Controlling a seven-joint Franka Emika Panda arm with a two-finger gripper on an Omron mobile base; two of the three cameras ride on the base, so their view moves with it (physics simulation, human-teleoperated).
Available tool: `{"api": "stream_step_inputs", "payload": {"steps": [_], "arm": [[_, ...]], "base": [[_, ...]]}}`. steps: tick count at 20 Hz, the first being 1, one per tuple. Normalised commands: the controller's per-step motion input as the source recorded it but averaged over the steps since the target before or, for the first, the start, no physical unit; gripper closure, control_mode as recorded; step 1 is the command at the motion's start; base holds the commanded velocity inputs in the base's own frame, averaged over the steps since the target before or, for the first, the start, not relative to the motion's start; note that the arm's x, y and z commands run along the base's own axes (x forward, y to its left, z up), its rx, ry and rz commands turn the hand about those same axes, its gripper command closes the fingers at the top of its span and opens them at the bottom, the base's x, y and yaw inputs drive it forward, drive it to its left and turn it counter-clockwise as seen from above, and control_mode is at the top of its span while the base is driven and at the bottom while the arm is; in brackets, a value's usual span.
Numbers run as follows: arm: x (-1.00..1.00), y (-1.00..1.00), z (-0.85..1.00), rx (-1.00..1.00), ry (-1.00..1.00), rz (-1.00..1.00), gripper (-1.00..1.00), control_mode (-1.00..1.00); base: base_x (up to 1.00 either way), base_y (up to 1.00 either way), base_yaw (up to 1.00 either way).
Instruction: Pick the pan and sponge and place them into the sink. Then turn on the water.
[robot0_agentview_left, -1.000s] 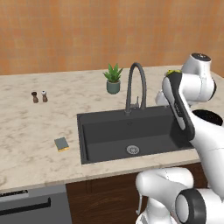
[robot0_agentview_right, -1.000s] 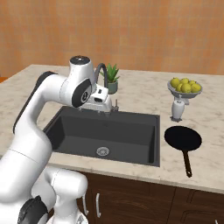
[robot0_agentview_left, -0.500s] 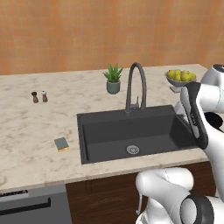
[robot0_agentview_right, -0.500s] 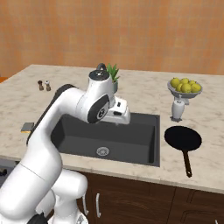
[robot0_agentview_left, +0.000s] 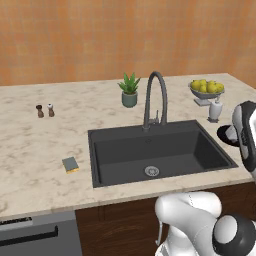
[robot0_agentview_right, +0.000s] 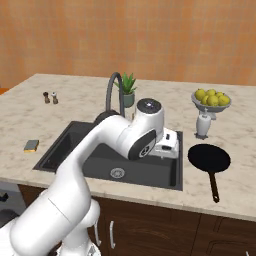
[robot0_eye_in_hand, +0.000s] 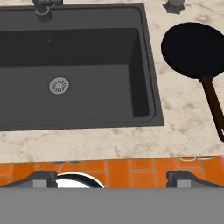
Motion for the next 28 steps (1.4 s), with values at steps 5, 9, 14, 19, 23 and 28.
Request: {"api": "stream_step_inputs", "payload": {"steps": [5,9,14,19,23,28], "arm": [[-0.09,-0.73,-0.25,0.0,0.0,0.0,-1.0,-1.0],[0.0,-0.61,-0.31,0.0,0.01,0.0,-1.0,-1.0],[0.0,-0.58,-0.33,0.0,0.02,0.0,-1.0,-1.0],[0.0,-0.5,-0.33,0.0,0.02,0.0,-1.0,-1.0],[0.0,-0.5,-0.36,0.0,0.03,0.0,-1.0,-1.0],[0.01,-0.44,-0.36,0.0,0.06,0.0,-1.0,-1.0]], "base": [[0.0,0.0,0.0],[0.0,0.0,0.0],[0.0,0.0,0.0],[0.0,0.0,0.0],[0.0,0.0,0.0],[0.0,0.0,0.0]]}}
